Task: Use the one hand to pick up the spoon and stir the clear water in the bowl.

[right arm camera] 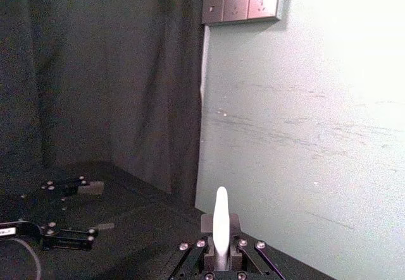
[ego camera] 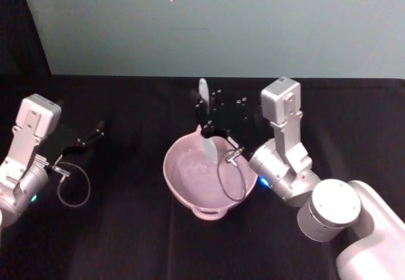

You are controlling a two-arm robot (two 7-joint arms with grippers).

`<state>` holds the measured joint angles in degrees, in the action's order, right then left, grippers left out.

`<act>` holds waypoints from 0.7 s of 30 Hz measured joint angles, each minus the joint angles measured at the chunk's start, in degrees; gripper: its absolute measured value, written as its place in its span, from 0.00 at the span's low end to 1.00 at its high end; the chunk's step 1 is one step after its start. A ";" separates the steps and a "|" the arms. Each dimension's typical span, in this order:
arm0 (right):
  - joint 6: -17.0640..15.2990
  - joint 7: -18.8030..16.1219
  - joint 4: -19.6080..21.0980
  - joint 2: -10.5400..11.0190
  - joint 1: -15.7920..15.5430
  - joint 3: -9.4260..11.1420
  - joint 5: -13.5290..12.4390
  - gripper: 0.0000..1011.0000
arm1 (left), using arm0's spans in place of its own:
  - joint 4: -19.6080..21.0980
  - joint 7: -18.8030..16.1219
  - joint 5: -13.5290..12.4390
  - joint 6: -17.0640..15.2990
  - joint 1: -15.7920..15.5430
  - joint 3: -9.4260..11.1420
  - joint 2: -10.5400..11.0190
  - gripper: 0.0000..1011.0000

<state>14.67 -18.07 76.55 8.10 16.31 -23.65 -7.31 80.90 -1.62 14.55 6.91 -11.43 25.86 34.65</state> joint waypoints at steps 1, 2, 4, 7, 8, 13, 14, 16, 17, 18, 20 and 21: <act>-0.02 0.01 0.22 0.11 -0.13 0.19 0.03 0.13 | 0.00 0.00 0.00 0.00 0.00 0.00 0.00 1.00; -0.24 0.01 0.82 0.42 -0.54 0.57 0.04 0.13 | 0.00 0.00 0.00 0.00 0.00 0.01 0.00 1.00; -0.54 -0.03 1.51 0.75 -0.99 0.92 0.00 0.13 | 0.00 0.00 0.00 0.00 0.00 0.00 0.00 1.00; -1.34 -0.27 3.63 1.68 -2.39 1.69 -0.47 0.13 | 0.00 0.00 0.00 0.00 0.00 0.00 0.00 1.00; -1.51 -0.44 4.19 1.95 -2.81 1.85 -0.63 0.13 | 0.00 0.00 0.00 0.00 0.00 0.00 0.00 1.00; -2.81 -2.17 7.81 3.50 -5.42 2.31 -2.34 0.13 | 0.00 0.00 0.00 0.00 0.00 0.00 0.00 1.00; -3.10 -2.64 8.60 3.80 -6.02 2.23 -2.83 0.13 | 0.00 0.00 0.00 0.00 0.00 0.00 0.00 1.00; -3.35 -3.11 9.24 3.98 -6.51 2.04 -3.28 0.13 | 0.00 0.00 0.00 0.00 0.00 0.00 0.00 1.00; -3.44 -3.31 9.51 4.05 -6.72 1.91 -3.51 0.13 | 0.00 0.00 0.00 0.00 0.00 0.00 0.00 1.00; -3.60 -3.72 9.94 4.13 -7.08 1.62 -3.91 0.13 | 0.00 0.00 0.00 0.00 0.00 0.00 0.00 1.00; -3.69 -4.06 10.25 4.14 -7.27 1.27 -4.19 0.13 | 0.00 0.00 0.00 0.00 0.00 0.00 0.00 1.00; -3.75 -4.20 10.37 4.12 -7.32 1.07 -4.34 0.13 | 0.00 0.00 0.00 0.00 0.00 0.00 0.00 1.00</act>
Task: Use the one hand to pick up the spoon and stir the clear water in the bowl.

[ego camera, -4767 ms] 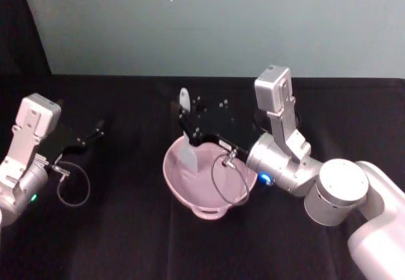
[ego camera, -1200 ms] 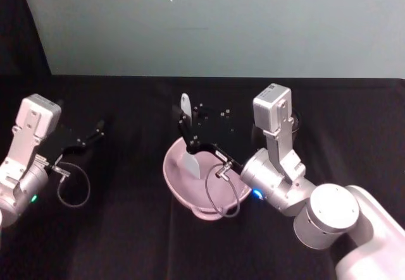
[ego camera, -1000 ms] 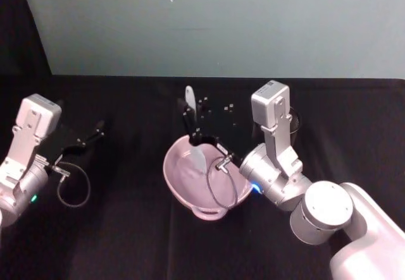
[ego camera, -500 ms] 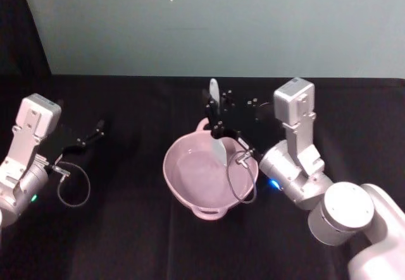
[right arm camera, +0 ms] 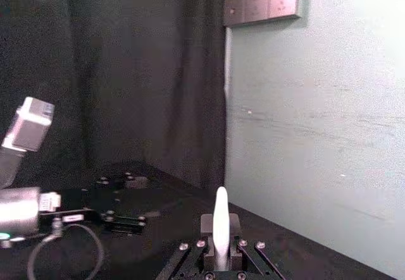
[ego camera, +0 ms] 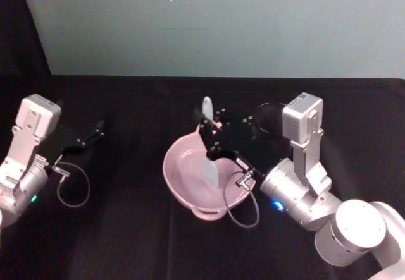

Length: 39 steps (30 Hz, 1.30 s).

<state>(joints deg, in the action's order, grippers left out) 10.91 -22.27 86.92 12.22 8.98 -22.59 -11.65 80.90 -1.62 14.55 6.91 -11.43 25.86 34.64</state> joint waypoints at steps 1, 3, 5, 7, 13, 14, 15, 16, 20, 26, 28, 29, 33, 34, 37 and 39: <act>-0.06 -0.37 0.12 -0.09 0.00 -0.42 -0.31 0.13 | 0.00 0.00 0.00 0.00 0.00 0.00 0.00 1.00; -0.08 -0.95 0.14 -0.35 0.24 -1.09 -0.79 0.13 | 0.00 0.00 0.00 0.00 0.00 0.00 0.00 1.00; -0.07 -1.35 -0.01 -0.58 0.56 -1.55 -1.16 0.13 | 0.00 0.00 0.00 0.00 0.00 0.00 0.00 1.00; -0.03 -1.69 -0.39 -0.87 0.98 -2.04 -1.43 0.13 | 0.00 0.00 0.00 0.00 0.00 0.00 0.00 1.00; 0.91 -1.98 -4.09 -2.70 3.70 -3.69 -1.52 0.13 | 0.00 0.00 0.00 0.00 0.00 0.00 0.00 1.00; 0.91 -1.98 -4.09 -2.70 3.70 -3.69 -1.52 0.13 | 0.00 0.00 0.00 0.00 0.00 0.00 0.00 1.00; 1.22 -1.69 -5.09 -3.18 4.40 -3.81 -1.39 0.13 | 0.00 0.00 0.00 0.00 0.00 0.00 0.00 1.00; 1.55 -1.26 -6.26 -3.64 5.12 -3.85 -1.05 0.13 | 0.00 0.00 0.00 0.00 0.00 0.00 0.00 1.00; 2.20 -0.08 -8.74 -4.46 6.55 -3.70 -0.16 0.13 | 0.00 0.00 0.00 0.00 0.00 0.00 0.00 1.00; 3.01 1.92 -11.44 -5.05 8.02 -2.27 1.09 0.13 | 0.00 0.00 0.00 0.00 0.00 0.00 0.00 1.00; 3.25 2.48 -11.53 -4.84 8.05 -1.58 1.44 0.13 | 0.00 0.00 0.00 0.00 0.00 0.00 0.00 1.00; 3.25 2.48 -11.53 -4.84 8.05 -1.58 1.44 0.13 | 0.00 0.00 0.00 0.00 0.00 0.00 0.00 1.00; 3.28 3.16 -10.30 -3.76 7.23 -0.23 2.01 0.13 | 0.00 0.00 0.00 0.00 0.00 0.00 0.00 1.00; 3.21 3.18 -9.96 -3.54 7.03 -0.03 2.04 0.13 | 0.00 0.00 0.00 0.00 0.00 0.00 0.00 1.00; 2.70 3.13 -8.53 -2.58 5.87 0.65 1.98 0.13 | 0.00 0.00 0.00 0.00 0.00 0.00 0.00 1.00; 2.34 2.77 -7.63 -2.08 5.17 0.98 1.58 0.13 | 0.00 0.00 0.00 0.00 0.00 0.00 0.00 1.00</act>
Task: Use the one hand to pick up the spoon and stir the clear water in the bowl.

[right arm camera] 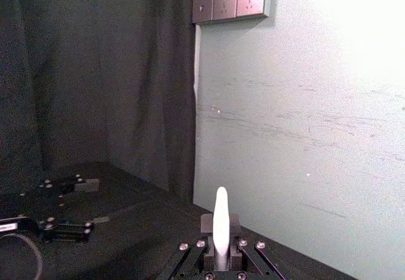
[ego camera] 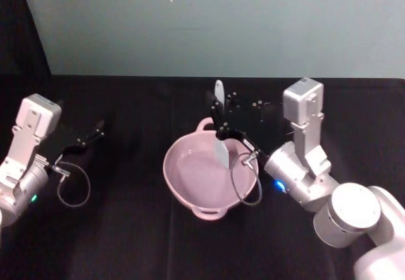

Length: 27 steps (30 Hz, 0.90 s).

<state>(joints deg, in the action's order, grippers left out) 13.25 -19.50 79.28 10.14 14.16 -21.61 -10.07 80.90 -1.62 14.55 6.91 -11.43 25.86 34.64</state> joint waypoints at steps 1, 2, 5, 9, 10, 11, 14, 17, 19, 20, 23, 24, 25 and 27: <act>-0.42 -0.55 1.07 0.50 -0.79 0.33 -0.62 0.13 | 0.00 0.00 0.00 0.00 0.00 0.00 0.00 1.00; -0.66 -0.88 1.60 0.77 -1.22 0.46 -1.01 0.13 | 0.00 0.00 0.00 0.00 0.00 0.00 0.00 1.00; -1.62 -1.87 3.71 1.67 -2.71 1.00 -2.63 0.13 | 0.00 0.00 0.00 0.00 0.00 0.00 0.00 1.00; -2.42 -2.53 6.17 2.49 -4.17 1.66 -4.44 0.13 | 0.00 0.00 0.00 0.00 0.00 0.00 0.00 1.00; -2.53 -2.58 6.61 2.61 -4.37 1.76 -4.71 0.13 | 0.00 0.00 0.00 0.00 0.00 0.00 0.00 1.00; -2.71 -2.63 7.46 2.85 -4.66 1.98 -5.20 0.13 | 0.00 0.00 0.00 0.00 0.00 0.00 0.00 1.00; -3.03 -2.63 9.14 3.32 -5.04 2.34 -5.87 0.13 | 0.00 0.00 0.00 0.00 0.00 0.00 0.00 1.00; -3.14 -2.57 10.57 3.63 -5.24 2.76 -6.49 0.13 | 0.00 0.00 0.00 0.00 0.00 0.00 0.00 1.00; -3.33 -2.55 11.63 3.82 -5.36 3.03 -7.20 0.13 | 0.00 0.00 0.00 0.00 0.00 0.00 0.00 1.00; -3.44 -2.54 11.98 3.88 -5.38 3.14 -7.47 0.13 | 0.00 0.00 0.00 0.00 0.00 0.00 0.00 1.00; -4.00 -2.20 13.22 4.07 -5.48 3.50 -8.24 0.13 | 0.00 0.00 0.00 0.00 0.00 0.00 0.00 1.00; -4.25 -2.13 13.55 4.12 -5.49 3.57 -8.45 0.13 | 0.00 0.00 0.00 0.00 0.00 0.00 0.00 1.00; -4.51 -1.99 13.87 4.18 -5.50 3.66 -8.61 0.13 | 0.00 0.00 0.00 0.00 0.00 0.00 0.00 1.00; -5.25 -1.49 14.70 4.30 -5.51 3.88 -9.00 0.13 | 0.00 0.00 0.00 0.00 0.00 0.00 0.00 1.00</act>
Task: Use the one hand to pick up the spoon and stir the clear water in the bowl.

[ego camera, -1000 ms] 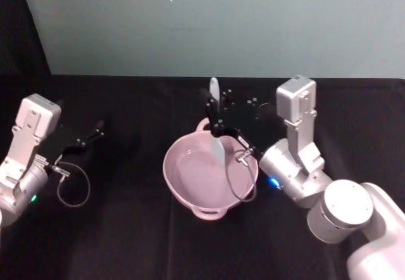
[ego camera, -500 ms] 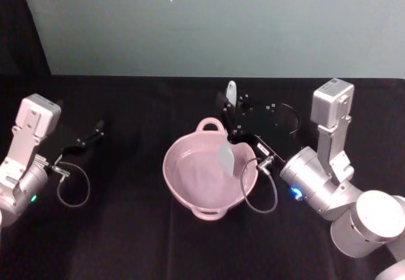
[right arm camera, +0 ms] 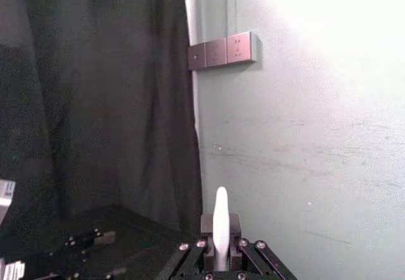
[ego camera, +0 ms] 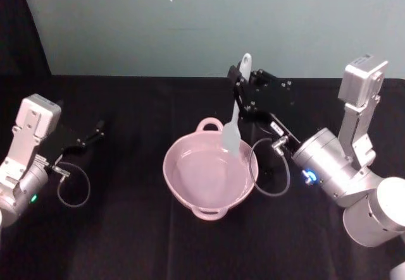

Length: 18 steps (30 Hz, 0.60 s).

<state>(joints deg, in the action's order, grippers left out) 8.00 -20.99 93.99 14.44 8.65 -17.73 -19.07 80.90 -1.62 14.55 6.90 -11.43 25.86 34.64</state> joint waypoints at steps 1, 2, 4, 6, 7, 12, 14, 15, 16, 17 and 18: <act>-0.52 0.34 0.62 0.09 0.00 0.17 -0.19 0.13 | 0.00 0.00 0.00 0.00 0.00 0.00 0.00 1.00; -0.81 0.56 0.92 0.13 0.02 0.24 -0.31 0.13 | 0.00 0.00 0.00 0.00 0.00 0.00 0.00 1.00; -1.64 0.94 1.67 0.37 0.19 0.43 -0.47 0.13 | 0.00 0.00 0.00 0.00 0.00 0.00 0.00 1.00; -2.28 1.18 2.10 0.56 0.36 0.52 -0.54 0.13 | 0.00 0.00 0.00 0.00 0.00 0.00 0.00 1.00; -2.65 1.31 2.32 0.64 0.49 0.59 -0.61 0.13 | 0.00 0.00 0.00 0.00 0.00 0.00 0.00 1.00; -4.93 2.68 3.54 0.83 1.41 1.01 -0.79 0.13 | 0.00 0.00 0.00 0.00 0.00 0.00 0.00 1.00; -5.49 3.23 3.96 0.81 1.71 1.15 -0.79 0.13 | 0.00 0.00 0.00 0.00 0.00 0.00 0.00 1.00; -5.49 3.23 3.96 0.81 1.71 1.15 -0.79 0.13 | 0.00 0.00 0.00 0.00 0.00 0.00 0.00 1.00; -5.74 3.55 4.18 0.77 1.92 1.27 -0.79 0.13 | 0.00 0.00 0.00 0.00 0.00 0.00 0.00 1.00; -5.85 3.76 4.26 0.74 2.01 1.34 -0.78 0.13 | 0.00 0.00 0.00 0.00 0.00 0.00 0.00 1.00; -6.06 4.15 4.34 0.61 2.22 1.46 -0.75 0.13 | 0.00 0.00 0.00 0.00 0.00 0.00 0.00 1.00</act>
<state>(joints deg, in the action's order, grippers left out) 1.95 -16.84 98.32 15.05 10.87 -16.27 -19.82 80.90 -1.62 14.55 6.91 -11.43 25.86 34.64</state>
